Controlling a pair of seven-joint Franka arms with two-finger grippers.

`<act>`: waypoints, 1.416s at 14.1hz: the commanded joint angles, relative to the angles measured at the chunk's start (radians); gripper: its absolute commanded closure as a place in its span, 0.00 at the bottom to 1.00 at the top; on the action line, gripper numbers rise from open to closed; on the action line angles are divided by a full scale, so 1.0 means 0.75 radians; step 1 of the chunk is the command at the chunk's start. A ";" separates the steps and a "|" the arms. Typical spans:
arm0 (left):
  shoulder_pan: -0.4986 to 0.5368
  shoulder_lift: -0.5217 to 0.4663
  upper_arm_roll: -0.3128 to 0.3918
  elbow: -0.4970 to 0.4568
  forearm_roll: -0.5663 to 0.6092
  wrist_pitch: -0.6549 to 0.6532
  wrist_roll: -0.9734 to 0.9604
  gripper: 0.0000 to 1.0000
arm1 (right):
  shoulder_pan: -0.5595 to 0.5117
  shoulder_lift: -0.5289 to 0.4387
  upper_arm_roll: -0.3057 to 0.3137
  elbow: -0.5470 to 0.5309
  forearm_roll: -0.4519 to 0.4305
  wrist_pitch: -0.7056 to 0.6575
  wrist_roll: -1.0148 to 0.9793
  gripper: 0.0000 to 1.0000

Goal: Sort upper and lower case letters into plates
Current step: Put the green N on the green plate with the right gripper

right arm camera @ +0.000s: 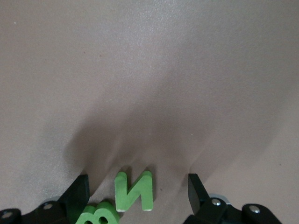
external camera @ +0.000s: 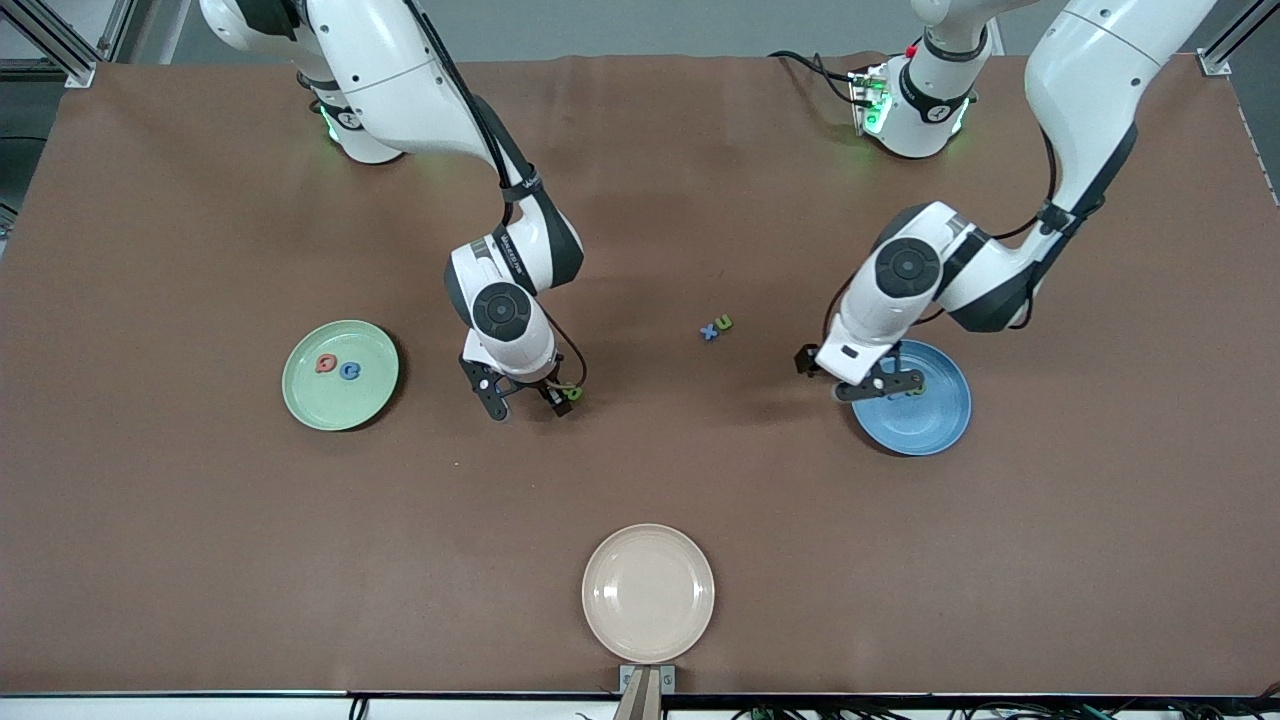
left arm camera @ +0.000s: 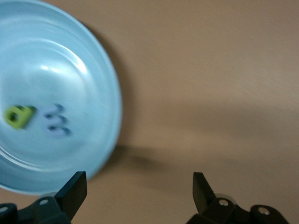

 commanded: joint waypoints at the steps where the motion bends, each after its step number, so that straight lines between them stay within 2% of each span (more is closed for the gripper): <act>1: -0.145 0.016 -0.026 0.008 0.006 -0.044 -0.165 0.00 | 0.025 -0.020 -0.016 -0.051 0.024 0.023 0.010 0.24; 3: -0.223 0.037 -0.026 0.008 0.016 -0.044 -0.200 0.00 | 0.023 -0.024 -0.014 -0.051 0.024 0.013 0.008 0.48; 4: -0.247 0.047 -0.024 0.008 0.016 -0.044 -0.200 0.00 | 0.023 -0.028 -0.014 -0.051 0.026 0.011 0.010 0.68; 6: -0.278 0.067 -0.026 0.008 0.022 -0.044 -0.202 0.00 | 0.023 -0.030 -0.014 -0.051 0.026 0.009 0.020 0.96; 7: -0.295 0.082 -0.026 0.008 0.022 -0.044 -0.202 0.00 | 0.023 -0.036 -0.014 -0.051 0.026 0.007 0.020 1.00; 10: -0.332 0.159 -0.024 0.010 0.029 -0.028 -0.202 0.00 | -0.020 -0.097 -0.028 -0.049 0.022 -0.101 -0.059 1.00; 15: -0.332 0.215 -0.024 0.020 0.039 -0.028 -0.202 0.02 | -0.237 -0.292 -0.059 -0.069 0.008 -0.395 -0.443 1.00; 18: -0.330 0.251 -0.020 0.055 0.102 -0.024 -0.202 0.04 | -0.331 -0.408 -0.157 -0.233 -0.003 -0.394 -0.811 1.00; 20: -0.332 0.262 -0.020 0.059 0.116 -0.022 -0.204 0.04 | -0.364 -0.447 -0.214 -0.361 -0.003 -0.292 -1.002 1.00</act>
